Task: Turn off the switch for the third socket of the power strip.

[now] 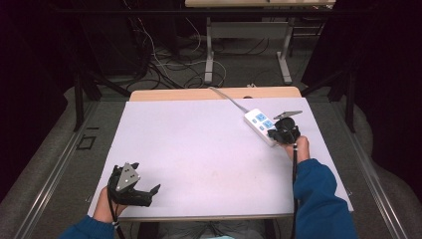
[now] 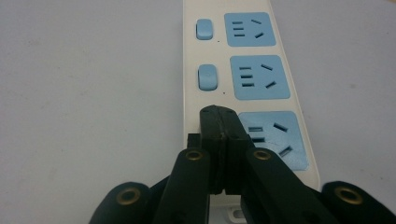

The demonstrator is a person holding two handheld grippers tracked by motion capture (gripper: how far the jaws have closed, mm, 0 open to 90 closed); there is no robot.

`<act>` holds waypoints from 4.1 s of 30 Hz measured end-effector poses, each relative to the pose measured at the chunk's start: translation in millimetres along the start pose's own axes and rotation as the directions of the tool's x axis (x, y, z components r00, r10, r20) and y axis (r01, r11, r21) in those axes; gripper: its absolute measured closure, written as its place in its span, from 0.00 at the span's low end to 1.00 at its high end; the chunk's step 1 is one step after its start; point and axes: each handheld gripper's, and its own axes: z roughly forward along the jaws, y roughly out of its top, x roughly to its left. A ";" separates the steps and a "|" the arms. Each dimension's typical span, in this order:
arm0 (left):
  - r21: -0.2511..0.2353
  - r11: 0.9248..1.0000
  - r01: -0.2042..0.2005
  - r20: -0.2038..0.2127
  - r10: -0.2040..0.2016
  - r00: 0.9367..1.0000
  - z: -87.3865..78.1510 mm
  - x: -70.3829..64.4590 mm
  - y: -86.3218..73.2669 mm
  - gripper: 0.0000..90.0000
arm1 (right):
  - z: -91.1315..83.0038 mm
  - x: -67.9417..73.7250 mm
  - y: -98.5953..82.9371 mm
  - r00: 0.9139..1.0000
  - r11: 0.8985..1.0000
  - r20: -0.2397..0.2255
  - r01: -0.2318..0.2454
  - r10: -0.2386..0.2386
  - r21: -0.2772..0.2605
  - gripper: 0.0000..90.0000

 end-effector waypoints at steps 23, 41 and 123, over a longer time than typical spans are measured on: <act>-0.004 1.000 0.003 0.004 -0.003 1.000 -0.2 -0.2 -0.1 0.00 | 0.0 0.4 0.4 1.000 1.000 0.008 0.011 -0.011 0.003 1.00; -0.003 1.000 0.003 0.003 -0.003 1.000 -0.5 -0.3 -0.1 0.00 | 0.0 0.8 0.8 1.000 1.000 0.011 0.020 -0.020 0.005 1.00; -0.004 1.000 0.006 0.000 -0.006 1.000 -2.2 0.6 -1.1 0.00 | -79.8 47.4 -23.0 0.984 0.991 -0.153 0.069 -0.087 -0.117 0.01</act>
